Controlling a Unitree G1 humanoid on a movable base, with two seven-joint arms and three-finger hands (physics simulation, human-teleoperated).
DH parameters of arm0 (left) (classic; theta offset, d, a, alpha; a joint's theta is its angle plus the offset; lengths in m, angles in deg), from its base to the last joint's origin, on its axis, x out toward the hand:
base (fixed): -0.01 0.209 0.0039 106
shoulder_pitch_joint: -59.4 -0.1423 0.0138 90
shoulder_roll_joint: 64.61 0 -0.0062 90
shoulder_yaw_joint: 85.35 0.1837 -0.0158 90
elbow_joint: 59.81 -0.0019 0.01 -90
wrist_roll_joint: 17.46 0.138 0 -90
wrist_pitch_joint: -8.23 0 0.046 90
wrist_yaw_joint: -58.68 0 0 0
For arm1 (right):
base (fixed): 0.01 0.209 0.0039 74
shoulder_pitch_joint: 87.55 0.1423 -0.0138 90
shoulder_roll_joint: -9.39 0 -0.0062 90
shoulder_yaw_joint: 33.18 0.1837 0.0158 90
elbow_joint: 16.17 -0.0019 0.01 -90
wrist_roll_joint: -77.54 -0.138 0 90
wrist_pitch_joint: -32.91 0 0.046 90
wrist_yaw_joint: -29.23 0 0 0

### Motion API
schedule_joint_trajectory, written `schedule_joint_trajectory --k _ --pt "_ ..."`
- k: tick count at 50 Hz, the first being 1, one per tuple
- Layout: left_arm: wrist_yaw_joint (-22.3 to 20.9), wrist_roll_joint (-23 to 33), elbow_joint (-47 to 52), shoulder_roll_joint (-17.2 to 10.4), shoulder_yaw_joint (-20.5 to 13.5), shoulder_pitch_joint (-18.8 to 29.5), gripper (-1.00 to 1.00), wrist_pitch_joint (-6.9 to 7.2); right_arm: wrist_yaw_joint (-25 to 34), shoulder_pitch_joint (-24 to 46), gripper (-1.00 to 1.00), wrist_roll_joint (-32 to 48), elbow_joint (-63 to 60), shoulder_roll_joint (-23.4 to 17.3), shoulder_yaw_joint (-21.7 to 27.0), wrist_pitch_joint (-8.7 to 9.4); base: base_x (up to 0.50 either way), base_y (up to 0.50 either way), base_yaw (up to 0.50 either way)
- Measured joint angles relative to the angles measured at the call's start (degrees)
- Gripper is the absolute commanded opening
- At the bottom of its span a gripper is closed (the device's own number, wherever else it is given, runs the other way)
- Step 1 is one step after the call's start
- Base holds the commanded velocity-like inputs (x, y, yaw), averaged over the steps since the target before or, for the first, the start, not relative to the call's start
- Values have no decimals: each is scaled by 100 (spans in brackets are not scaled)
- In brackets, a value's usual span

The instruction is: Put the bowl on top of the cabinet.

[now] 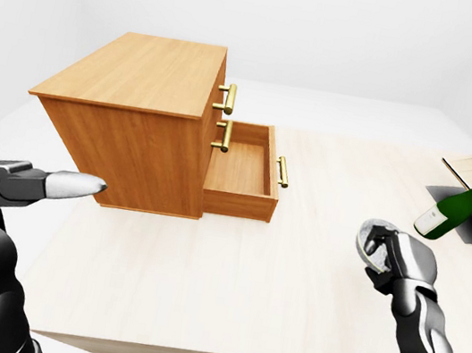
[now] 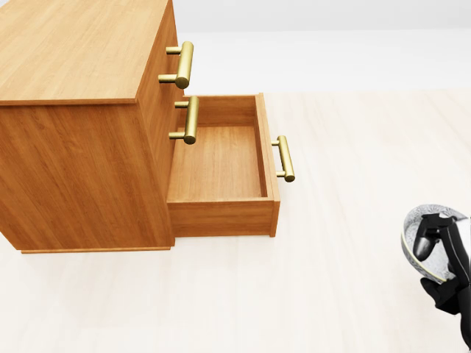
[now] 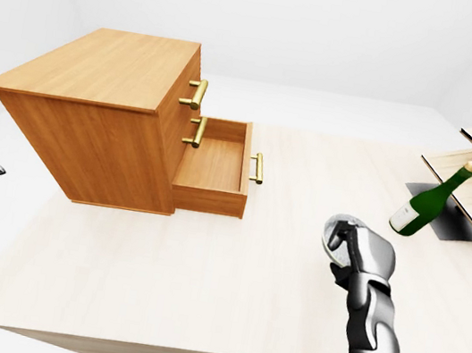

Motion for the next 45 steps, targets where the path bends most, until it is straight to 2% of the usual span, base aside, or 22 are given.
schedule_joint_trajectory --k 12,25,35,45 --pt "29 -54 12 -27 -36 14 100 0 900 -24 -100 142 -1206 134 247 0 0 0 0" --pt "56 -97 22 -51 -57 23 100 0 1782 300 -100 131 -1987 21 381 0 0 0 0" --pt "64 -120 35 -63 -74 22 100 0 2337 708 -100 164 -2286 -137 364 16 0 0 0" --pt "86 -175 65 -91 -114 41 100 0 2724 1297 -100 220 -2363 -247 202 147 0 0 0"
